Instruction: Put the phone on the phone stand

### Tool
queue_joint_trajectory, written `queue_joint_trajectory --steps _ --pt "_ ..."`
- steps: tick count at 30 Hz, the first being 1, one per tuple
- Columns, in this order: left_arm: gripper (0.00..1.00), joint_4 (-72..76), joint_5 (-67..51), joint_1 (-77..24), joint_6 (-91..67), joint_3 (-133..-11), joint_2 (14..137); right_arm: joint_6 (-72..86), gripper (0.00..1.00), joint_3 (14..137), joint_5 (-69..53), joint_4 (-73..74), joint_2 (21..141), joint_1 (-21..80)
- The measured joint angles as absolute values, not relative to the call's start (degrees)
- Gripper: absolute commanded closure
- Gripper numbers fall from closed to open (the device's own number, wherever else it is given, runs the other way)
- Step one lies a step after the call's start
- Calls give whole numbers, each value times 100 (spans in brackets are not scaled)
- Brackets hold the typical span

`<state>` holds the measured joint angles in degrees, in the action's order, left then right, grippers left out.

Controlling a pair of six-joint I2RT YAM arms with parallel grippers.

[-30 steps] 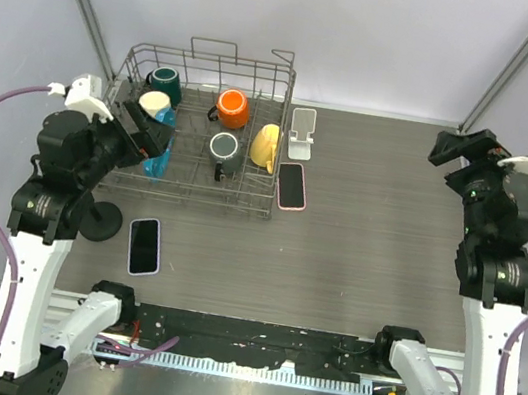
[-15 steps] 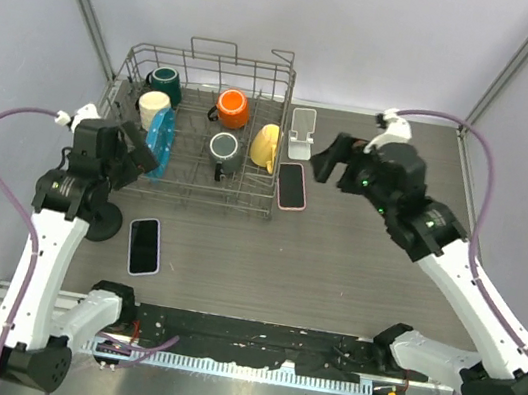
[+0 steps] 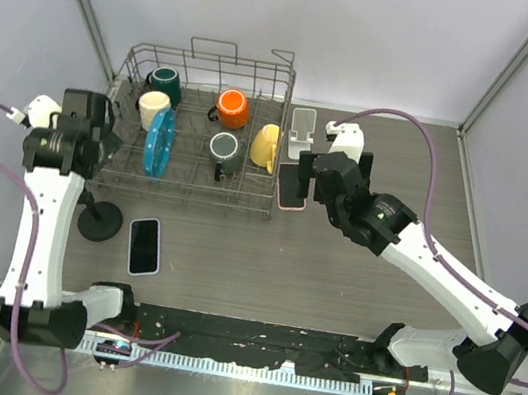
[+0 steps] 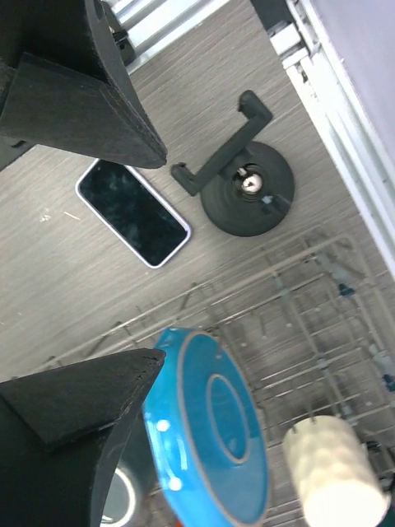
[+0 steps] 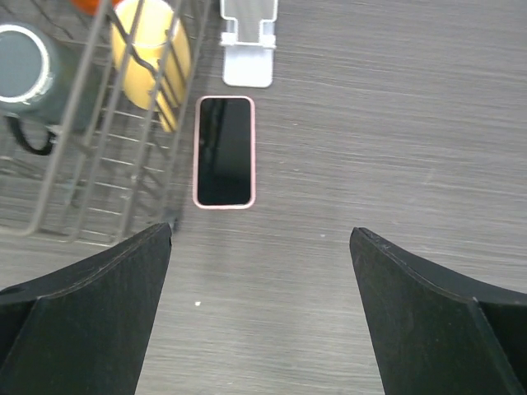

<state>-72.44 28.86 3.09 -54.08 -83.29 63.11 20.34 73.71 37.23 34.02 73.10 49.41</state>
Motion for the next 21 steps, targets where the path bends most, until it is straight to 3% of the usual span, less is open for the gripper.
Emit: queue_joint_trajectory --steps 4,9,14,21 --pt "1 -7371 3249 517 -5789 -8650 6873 1691 5 7395 3774 3793 7321 4897" --pt "11 -7505 3114 1474 -5824 -8355 6963 1474 5 7439 3192 4077 7308 4873" --pt "14 -7594 2543 2517 -5675 -7754 7039 1358 5 7301 2987 4071 6993 4873" --pt "20 -7579 2095 2655 -5658 -7387 7087 1295 5 7205 3107 4062 6589 4871"
